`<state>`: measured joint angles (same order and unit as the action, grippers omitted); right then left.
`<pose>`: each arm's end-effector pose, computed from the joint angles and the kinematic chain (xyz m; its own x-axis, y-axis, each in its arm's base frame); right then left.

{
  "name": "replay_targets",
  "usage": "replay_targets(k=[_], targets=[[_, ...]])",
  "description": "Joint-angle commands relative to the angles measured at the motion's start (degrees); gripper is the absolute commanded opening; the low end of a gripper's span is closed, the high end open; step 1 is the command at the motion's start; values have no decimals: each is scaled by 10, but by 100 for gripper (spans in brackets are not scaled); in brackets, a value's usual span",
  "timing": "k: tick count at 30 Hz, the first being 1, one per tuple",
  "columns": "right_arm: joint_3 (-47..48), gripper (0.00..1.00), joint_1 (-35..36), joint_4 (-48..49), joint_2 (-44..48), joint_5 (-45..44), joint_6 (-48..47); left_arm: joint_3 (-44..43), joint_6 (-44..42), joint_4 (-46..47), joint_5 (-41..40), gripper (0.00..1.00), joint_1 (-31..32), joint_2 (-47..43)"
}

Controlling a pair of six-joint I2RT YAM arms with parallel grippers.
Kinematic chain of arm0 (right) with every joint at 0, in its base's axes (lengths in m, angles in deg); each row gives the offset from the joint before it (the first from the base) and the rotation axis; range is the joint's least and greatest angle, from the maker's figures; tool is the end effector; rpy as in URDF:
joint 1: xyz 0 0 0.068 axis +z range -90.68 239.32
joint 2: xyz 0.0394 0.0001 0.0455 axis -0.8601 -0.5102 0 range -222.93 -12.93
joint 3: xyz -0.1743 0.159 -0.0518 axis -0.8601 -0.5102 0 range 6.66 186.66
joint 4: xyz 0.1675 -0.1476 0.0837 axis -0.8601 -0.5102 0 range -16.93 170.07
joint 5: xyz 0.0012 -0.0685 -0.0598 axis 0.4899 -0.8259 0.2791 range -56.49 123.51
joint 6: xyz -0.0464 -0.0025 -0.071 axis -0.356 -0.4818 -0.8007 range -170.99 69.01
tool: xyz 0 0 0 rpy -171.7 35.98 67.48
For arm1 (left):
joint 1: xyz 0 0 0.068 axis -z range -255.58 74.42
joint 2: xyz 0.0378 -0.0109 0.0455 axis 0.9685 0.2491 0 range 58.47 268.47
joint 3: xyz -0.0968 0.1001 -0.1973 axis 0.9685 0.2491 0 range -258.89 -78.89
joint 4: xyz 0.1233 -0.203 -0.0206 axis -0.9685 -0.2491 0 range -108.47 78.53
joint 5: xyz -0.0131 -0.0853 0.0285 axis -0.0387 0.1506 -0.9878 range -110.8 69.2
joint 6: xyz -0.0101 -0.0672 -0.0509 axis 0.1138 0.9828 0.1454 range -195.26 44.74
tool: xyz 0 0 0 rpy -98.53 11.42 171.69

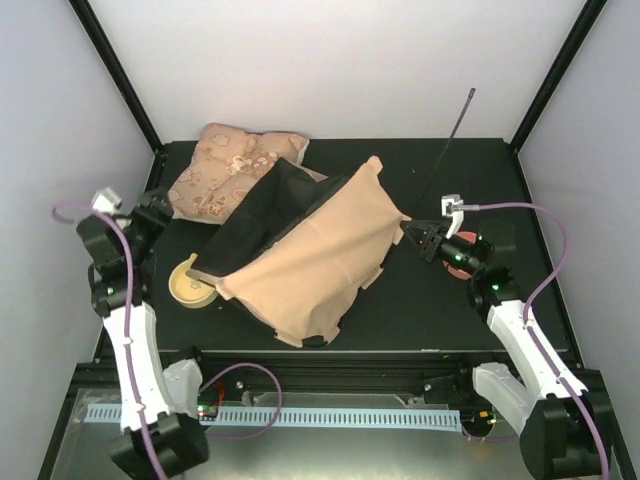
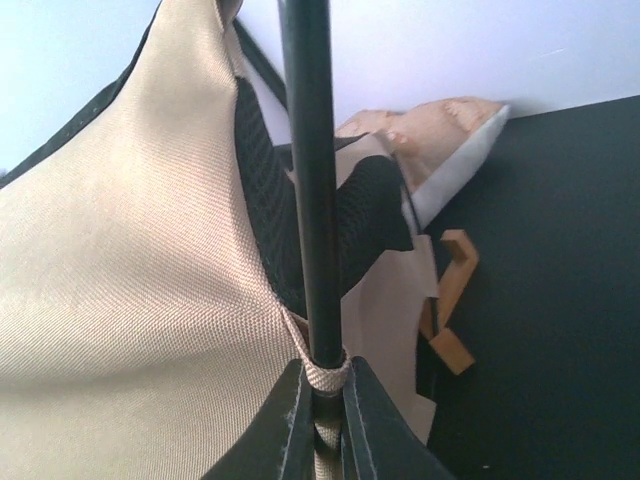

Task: Set up the pet tent

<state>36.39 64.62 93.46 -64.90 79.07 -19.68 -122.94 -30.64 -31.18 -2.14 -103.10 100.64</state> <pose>0.2228 0.0741 0.2486 -0.5295 0.3162 -0.7872 -0.5759 0.5473 0.6072 0.1921 0.0732 0.2918 -0.0755 -0.7897 -0.6089 -0.3101 0.5989 -0.7383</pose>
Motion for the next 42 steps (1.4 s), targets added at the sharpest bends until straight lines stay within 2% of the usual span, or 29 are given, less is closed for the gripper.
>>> replay_targets(k=[1, 4, 6, 10, 16, 20, 24, 28, 33, 37, 42], targets=[[29, 3, 45, -14, 19, -7, -50, -134, -41, 133, 182, 79, 106, 86], [40, 3, 65, -29, 28, -11, -77, -308, -158, 14, 180, 85, 243, 187], [54, 3, 72, -57, 31, -18, -99, -382, -209, -12, 221, 87, 291, 239], [82, 2, 84, -110, 28, -14, -140, -465, -275, -41, 267, 89, 324, 291], [112, 2, 152, -162, 42, -64, -205, -592, -385, -182, 203, 92, 388, 363], [124, 2, 191, -175, 57, -88, -241, -695, -452, -289, 172, 92, 467, 412], [132, 2, 210, -186, 64, -89, -259, -713, -519, -348, 177, 91, 519, 434], [136, 2, 212, -196, 62, -87, -265, -728, -527, -390, 227, 80, 521, 462], [141, 2, 212, -200, 60, -82, -266, -739, -569, -452, 306, 73, 522, 493], [148, 2, 213, -206, 56, -79, -267, -710, -561, -446, 323, 56, 522, 493], [153, 2, 212, -210, 51, -79, -267, -693, -558, -445, 339, 42, 523, 490]])
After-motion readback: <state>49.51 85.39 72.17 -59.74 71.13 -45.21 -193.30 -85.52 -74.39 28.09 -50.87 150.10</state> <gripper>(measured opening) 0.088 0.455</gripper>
